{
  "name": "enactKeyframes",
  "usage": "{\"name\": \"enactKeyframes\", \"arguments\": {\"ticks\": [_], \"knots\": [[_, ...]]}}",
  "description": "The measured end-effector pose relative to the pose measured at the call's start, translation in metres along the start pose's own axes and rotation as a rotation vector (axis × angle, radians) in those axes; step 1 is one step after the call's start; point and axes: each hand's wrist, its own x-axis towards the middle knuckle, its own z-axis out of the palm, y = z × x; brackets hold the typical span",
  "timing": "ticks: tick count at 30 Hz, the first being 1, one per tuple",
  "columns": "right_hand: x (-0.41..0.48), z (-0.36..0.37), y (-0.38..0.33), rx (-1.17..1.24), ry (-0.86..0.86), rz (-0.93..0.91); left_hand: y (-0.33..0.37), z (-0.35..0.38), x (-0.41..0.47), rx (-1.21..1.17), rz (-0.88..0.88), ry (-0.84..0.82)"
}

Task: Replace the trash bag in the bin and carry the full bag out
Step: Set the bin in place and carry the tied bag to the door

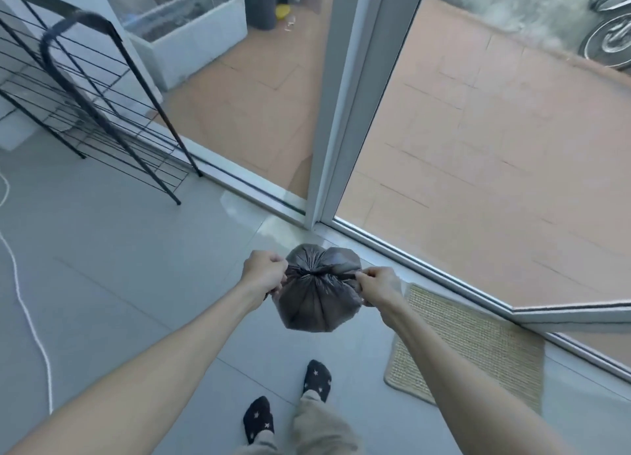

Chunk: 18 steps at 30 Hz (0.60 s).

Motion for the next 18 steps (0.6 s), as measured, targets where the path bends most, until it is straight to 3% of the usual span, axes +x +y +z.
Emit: {"name": "enactKeyframes", "arguments": {"ticks": [10, 18], "knots": [[0.211, 0.105, 0.032, 0.073, -0.091, -0.020, -0.054, 0.073, 0.215, 0.012, -0.020, 0.070], [0.294, 0.157, 0.065, 0.044, -0.168, -0.004, -0.091, 0.116, 0.303, -0.039, -0.026, 0.069]]}}
